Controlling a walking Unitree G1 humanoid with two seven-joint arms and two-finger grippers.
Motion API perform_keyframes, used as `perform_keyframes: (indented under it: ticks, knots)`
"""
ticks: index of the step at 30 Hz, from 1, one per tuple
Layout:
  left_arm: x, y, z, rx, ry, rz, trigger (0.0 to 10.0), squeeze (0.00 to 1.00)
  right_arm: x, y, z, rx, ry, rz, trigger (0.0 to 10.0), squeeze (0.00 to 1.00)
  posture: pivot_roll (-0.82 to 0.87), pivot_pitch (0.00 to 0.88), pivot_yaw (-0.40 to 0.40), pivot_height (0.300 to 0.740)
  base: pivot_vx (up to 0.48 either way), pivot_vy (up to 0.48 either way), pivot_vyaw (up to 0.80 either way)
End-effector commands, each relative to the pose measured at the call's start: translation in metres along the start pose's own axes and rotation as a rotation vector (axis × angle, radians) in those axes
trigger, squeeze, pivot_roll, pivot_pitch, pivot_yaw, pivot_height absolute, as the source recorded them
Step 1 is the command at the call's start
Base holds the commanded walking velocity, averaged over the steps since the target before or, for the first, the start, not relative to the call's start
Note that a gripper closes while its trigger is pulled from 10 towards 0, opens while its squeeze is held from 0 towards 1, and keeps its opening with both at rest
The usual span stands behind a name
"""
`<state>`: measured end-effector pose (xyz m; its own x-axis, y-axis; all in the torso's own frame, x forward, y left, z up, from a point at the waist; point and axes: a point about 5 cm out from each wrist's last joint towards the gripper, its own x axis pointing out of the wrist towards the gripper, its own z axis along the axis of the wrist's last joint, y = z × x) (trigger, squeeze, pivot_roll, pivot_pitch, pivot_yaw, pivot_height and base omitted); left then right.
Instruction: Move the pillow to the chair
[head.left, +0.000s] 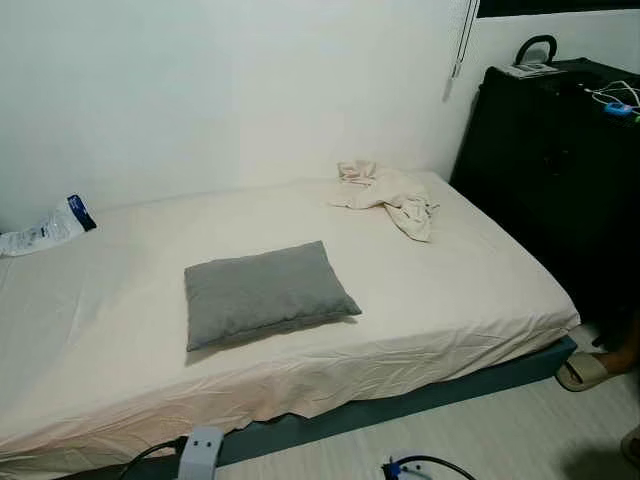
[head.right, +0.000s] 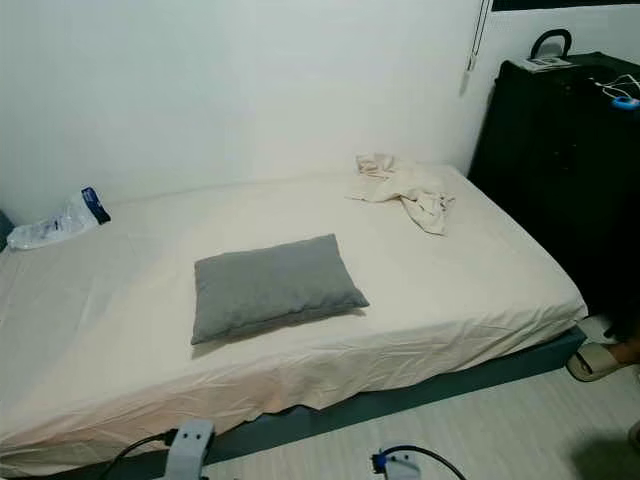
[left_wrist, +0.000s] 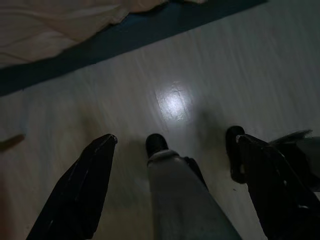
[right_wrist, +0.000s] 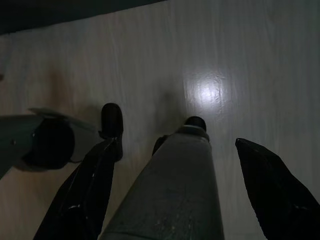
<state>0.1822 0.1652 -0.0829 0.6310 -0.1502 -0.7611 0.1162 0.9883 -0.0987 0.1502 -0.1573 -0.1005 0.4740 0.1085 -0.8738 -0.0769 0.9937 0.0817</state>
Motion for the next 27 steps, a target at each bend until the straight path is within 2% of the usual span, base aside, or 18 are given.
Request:
perform_keyframes:
  ticks: [1,2,4,12,20,27]
  knots:
    - [-0.001,0.004,0.001,0.022,0.011,-0.002,10.0,0.00,0.000,0.002,-0.002,0.020,0.012,-0.001,10.0,0.00,-0.01,0.000,0.044,0.740,0.000,0.000,0.00]
    - [-0.001,0.003,-0.002,0.055,0.030,-0.021,10.0,0.00,0.001,0.002,-0.001,0.047,0.012,0.003,10.0,0.00,-0.01,0.000,0.056,0.740,0.000,0.000,0.00]
    - [-0.001,0.000,-0.006,0.063,0.052,-0.034,10.0,0.00,0.000,0.001,-0.002,0.054,0.018,-0.001,10.0,0.00,-0.02,0.000,0.062,0.740,0.000,0.000,0.00]
    - [0.000,-0.017,-0.016,0.061,0.122,-0.109,10.0,0.00,-0.003,-0.008,-0.014,0.065,0.056,-0.019,10.0,0.00,-0.01,0.000,0.052,0.740,0.000,0.000,0.00]
    - [0.001,-0.026,-0.015,0.053,0.124,-0.145,10.0,0.00,-0.006,-0.018,-0.018,0.056,0.073,-0.033,10.0,0.00,-0.03,0.000,0.050,0.740,0.000,0.000,0.00]
    - [0.001,-0.026,-0.018,0.039,0.134,-0.153,10.0,0.00,-0.006,-0.020,-0.019,0.047,0.078,-0.038,10.0,0.00,-0.03,0.000,0.045,0.740,0.000,0.000,0.00]
